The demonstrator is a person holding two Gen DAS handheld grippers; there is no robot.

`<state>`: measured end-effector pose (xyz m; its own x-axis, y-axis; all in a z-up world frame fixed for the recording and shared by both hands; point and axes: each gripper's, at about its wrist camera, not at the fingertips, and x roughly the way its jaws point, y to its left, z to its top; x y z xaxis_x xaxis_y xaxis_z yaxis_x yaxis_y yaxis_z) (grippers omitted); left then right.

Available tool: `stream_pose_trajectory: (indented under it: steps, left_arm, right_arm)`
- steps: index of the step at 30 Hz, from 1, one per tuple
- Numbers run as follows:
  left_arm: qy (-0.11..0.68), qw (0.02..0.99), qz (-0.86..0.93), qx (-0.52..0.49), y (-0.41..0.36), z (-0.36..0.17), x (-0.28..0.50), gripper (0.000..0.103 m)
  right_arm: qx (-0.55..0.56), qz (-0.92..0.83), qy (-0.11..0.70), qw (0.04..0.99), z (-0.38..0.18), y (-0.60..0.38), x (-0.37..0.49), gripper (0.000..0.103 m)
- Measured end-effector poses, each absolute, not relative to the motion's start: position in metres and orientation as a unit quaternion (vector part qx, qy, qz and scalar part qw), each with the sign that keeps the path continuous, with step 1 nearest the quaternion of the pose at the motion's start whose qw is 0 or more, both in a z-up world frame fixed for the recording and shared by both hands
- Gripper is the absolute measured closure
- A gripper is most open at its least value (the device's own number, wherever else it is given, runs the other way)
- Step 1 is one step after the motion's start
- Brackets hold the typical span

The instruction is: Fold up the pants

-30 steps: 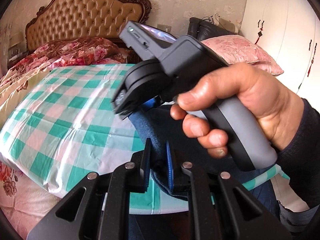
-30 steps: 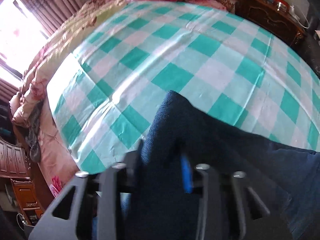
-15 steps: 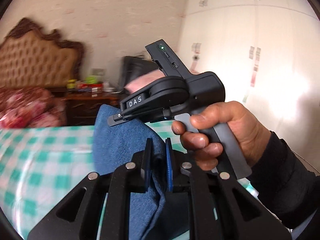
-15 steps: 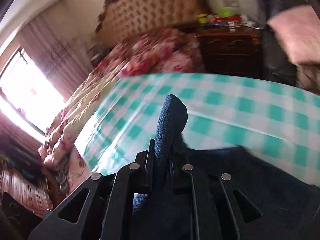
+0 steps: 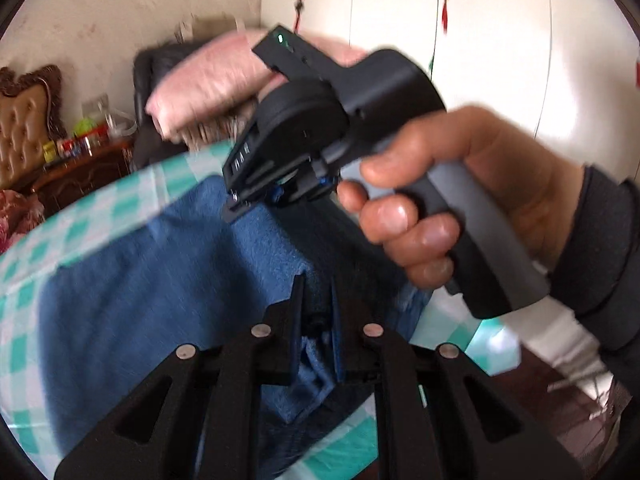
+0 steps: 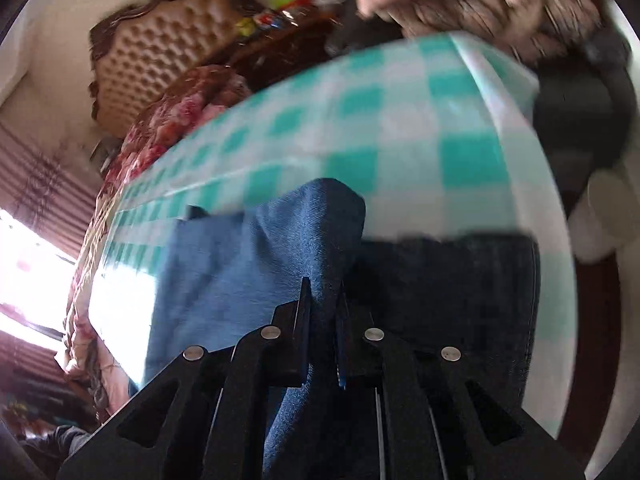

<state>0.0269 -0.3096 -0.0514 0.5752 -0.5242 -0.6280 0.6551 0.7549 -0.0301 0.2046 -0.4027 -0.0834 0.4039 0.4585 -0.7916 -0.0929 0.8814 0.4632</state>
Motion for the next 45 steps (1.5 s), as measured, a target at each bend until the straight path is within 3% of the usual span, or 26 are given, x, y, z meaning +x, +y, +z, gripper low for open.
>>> stream_pose_trajectory:
  steps: [4,11,19,21,22,23,27,34,36,39,40,41,42,45]
  left_arm:
    - [0.306,0.884,-0.327,0.134,-0.322,-0.05,0.024,0.091]
    - [0.247,0.891,-0.348,0.156,-0.359,-0.012,0.016,0.091]
    - [0.287,0.868,-0.35,0.204,-0.413,-0.071,0.027,0.09]
    - [0.294,0.862,-0.367,0.191,-0.417,-0.074,0.025,0.082]
    - [0.302,0.855,-0.382,0.176,-0.414,-0.075,0.027,0.069]
    - [0.308,0.85,-0.397,0.157,-0.407,-0.072,0.028,0.064]
    - [0.327,0.845,-0.421,0.035,-0.332,-0.049,0.038,0.053]
    - [0.363,0.869,-0.332,-0.055,-0.205,-0.058,0.09,0.055]
    - [0.361,0.87,-0.33,-0.057,-0.198,-0.053,0.107,0.055]
    - [0.36,0.856,-0.367,-0.051,-0.222,-0.037,0.149,0.055]
    - [0.369,0.853,-0.365,-0.053,-0.234,-0.037,0.169,0.059]
    - [0.379,0.846,-0.371,-0.056,-0.246,-0.036,0.178,0.078]
    - [0.391,0.84,-0.372,-0.056,-0.26,-0.039,0.199,0.084]
    - [0.421,0.822,-0.38,-0.039,-0.303,-0.051,0.234,0.085]
  right_arm:
    - [0.194,0.181,0.505,0.821,-0.078,-0.406,0.202,0.094]
    - [0.175,0.177,0.46,0.852,-0.02,-0.45,0.183,0.095]
    - [0.174,0.147,0.495,0.838,-0.081,-0.481,0.187,0.095]
    - [0.176,0.145,0.488,0.842,-0.08,-0.484,0.184,0.094]
    - [0.168,0.138,0.489,0.845,-0.081,-0.484,0.182,0.092]
    - [0.164,0.128,0.49,0.847,-0.083,-0.487,0.179,0.092]
    - [0.187,0.092,0.466,0.86,-0.074,-0.504,0.156,0.09]
    - [0.215,0.086,0.46,0.857,-0.077,-0.496,0.105,0.087]
    - [0.233,0.09,0.457,0.854,-0.076,-0.496,0.095,0.082]
    - [0.229,0.076,0.463,0.853,-0.075,-0.492,0.085,0.084]
    - [0.22,0.067,0.467,0.854,-0.074,-0.49,0.083,0.095]
    - [0.208,0.056,0.47,0.856,-0.071,-0.485,0.079,0.096]
    - [0.201,0.053,0.469,0.859,-0.066,-0.481,0.077,0.096]
    - [0.205,0.047,0.46,0.862,-0.052,-0.476,0.065,0.097]
